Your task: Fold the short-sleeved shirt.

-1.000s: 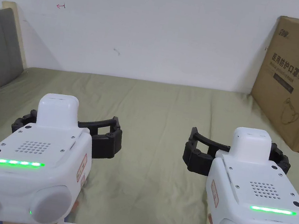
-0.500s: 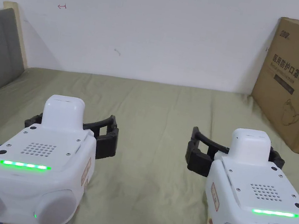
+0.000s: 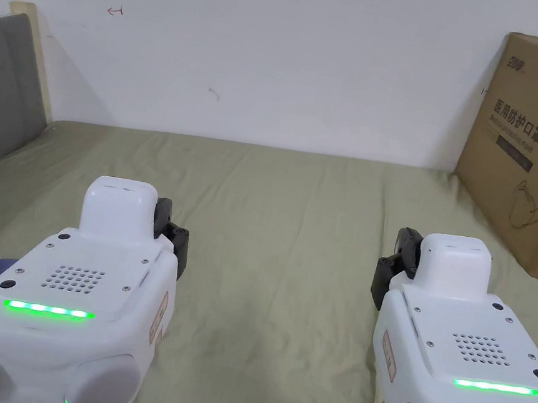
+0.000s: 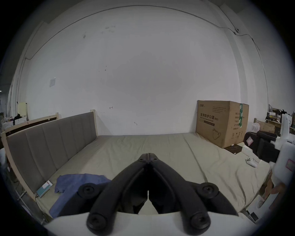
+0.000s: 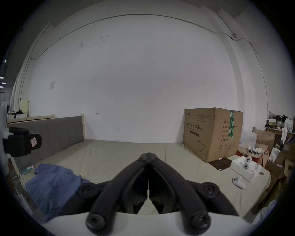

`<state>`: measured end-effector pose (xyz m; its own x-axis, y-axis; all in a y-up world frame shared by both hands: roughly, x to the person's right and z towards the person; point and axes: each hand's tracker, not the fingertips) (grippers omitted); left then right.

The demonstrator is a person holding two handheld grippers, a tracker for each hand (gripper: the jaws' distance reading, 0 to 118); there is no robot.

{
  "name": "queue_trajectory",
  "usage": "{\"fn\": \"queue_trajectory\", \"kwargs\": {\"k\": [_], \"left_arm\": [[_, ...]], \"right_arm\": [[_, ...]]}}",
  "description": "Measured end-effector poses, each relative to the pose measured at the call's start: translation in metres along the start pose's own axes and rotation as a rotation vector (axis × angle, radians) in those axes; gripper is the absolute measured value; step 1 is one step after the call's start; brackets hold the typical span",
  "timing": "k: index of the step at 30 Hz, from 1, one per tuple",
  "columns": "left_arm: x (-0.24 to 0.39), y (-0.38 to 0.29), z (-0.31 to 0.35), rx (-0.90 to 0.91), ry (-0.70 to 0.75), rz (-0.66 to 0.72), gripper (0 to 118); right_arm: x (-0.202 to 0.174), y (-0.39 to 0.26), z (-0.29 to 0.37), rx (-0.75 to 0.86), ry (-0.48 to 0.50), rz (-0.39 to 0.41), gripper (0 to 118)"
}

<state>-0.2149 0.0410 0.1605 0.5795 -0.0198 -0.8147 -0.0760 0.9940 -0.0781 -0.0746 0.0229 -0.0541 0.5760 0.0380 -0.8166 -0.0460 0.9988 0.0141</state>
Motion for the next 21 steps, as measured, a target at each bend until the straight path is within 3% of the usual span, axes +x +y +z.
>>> {"fn": "queue_trajectory", "kwargs": {"k": [11, 21], "left_arm": [[-0.022, 0.008, 0.003, -0.008, 0.035, 0.027, 0], [-0.098, 0.013, 0.051, -0.013, 0.301, 0.04, 0]], "right_arm": [[-0.02, 0.007, -0.013, -0.027, 0.078, 0.01, 0], [-0.103, 0.015, -0.04, -0.053, 0.349, -0.032, 0]]}}
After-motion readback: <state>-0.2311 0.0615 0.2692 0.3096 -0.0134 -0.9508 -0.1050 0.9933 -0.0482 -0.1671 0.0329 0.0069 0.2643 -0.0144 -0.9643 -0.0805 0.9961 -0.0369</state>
